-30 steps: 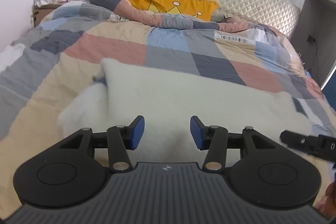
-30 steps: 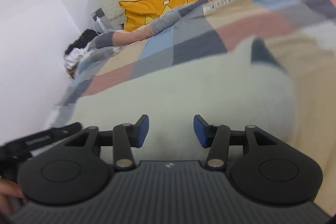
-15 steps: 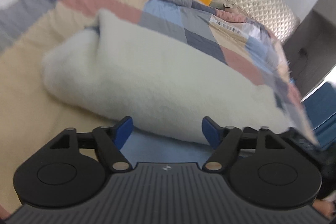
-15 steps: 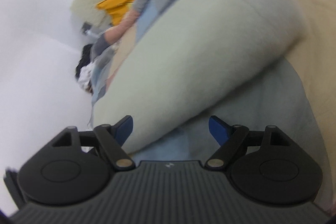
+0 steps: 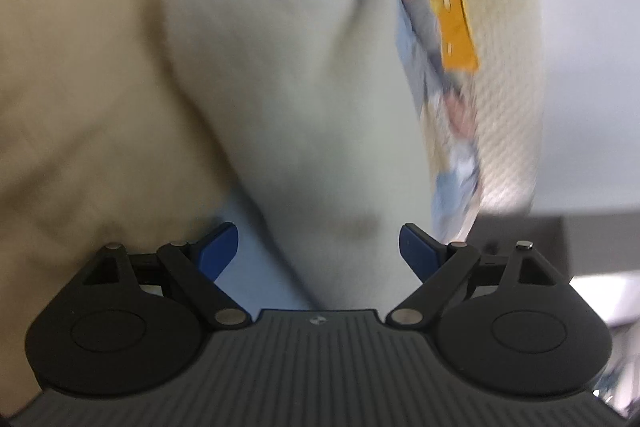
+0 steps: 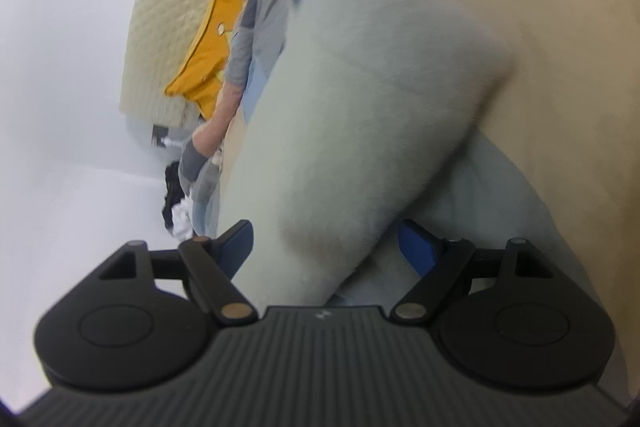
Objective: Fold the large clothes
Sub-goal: 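Grasp the sweater edge with both grippers and roll it over the bundle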
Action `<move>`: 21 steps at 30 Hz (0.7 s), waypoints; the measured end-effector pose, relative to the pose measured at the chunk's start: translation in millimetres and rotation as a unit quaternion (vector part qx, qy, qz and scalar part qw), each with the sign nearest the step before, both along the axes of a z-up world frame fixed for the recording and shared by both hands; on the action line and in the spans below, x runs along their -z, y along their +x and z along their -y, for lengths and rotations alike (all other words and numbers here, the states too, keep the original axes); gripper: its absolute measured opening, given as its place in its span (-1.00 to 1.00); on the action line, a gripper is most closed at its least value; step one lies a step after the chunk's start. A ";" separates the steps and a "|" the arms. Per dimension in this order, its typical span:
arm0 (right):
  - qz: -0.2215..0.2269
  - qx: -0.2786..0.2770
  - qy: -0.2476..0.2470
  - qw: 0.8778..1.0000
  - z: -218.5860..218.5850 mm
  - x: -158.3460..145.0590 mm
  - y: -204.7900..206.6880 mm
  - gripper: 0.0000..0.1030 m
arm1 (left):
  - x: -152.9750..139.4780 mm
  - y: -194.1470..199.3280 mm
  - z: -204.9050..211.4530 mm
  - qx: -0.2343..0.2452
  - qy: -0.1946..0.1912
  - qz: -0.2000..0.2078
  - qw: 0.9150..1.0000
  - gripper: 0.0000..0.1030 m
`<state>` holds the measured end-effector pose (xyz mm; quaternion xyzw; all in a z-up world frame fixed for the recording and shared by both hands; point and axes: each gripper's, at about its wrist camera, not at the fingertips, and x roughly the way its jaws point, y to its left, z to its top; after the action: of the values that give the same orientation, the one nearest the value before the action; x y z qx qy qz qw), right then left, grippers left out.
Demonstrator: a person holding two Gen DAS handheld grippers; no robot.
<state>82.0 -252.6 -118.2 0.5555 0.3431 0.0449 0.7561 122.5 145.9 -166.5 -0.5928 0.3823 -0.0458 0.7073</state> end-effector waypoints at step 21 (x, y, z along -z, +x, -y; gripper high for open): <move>-0.016 0.047 -0.051 0.997 8.9 14.0 37.0 0.65 | 10.4 47.1 -11.6 -0.056 0.048 0.017 0.997 0.50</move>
<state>118.9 -261.5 -132.1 0.5328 0.3305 -0.0173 0.7788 169.7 157.5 -176.9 -0.5779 0.3385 0.0020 0.7426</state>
